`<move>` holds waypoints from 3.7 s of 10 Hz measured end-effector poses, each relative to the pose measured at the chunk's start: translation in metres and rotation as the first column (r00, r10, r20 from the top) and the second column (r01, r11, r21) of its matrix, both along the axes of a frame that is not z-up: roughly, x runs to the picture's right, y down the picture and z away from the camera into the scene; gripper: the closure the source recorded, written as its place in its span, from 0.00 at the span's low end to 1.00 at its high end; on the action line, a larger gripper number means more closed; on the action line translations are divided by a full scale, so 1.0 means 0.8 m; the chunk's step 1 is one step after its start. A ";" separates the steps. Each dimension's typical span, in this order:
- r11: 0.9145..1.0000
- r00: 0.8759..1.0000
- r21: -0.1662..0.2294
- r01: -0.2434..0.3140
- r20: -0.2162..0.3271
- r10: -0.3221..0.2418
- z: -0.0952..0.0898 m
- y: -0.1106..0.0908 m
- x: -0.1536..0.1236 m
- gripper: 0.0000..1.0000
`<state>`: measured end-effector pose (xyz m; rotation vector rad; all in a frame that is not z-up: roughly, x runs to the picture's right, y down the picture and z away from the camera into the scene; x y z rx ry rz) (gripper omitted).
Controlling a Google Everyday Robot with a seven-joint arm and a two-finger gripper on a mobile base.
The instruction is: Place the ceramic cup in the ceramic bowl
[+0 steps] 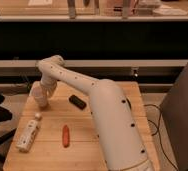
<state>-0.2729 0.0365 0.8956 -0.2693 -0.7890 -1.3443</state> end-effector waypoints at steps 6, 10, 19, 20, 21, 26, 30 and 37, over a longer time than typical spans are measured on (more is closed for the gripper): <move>0.998 0.998 -0.009 -0.057 -0.011 0.057 -0.016 -0.013 0.053 1.00; 0.994 0.994 -0.018 -0.107 -0.028 0.106 -0.026 -0.017 0.108 1.00; 0.984 0.984 -0.032 -0.176 -0.039 0.175 -0.050 -0.026 0.187 1.00; 0.983 0.983 -0.033 -0.179 -0.039 0.178 -0.053 -0.026 0.191 1.00; 0.982 0.983 -0.035 -0.183 -0.038 0.182 -0.057 -0.027 0.192 1.00; 0.967 0.967 -0.047 -0.251 -0.052 0.248 -0.065 -0.027 0.277 1.00; 0.958 0.958 -0.060 -0.282 -0.064 0.278 -0.071 -0.030 0.301 1.00; 0.925 0.927 -0.085 -0.370 -0.098 0.362 -0.084 -0.021 0.406 1.00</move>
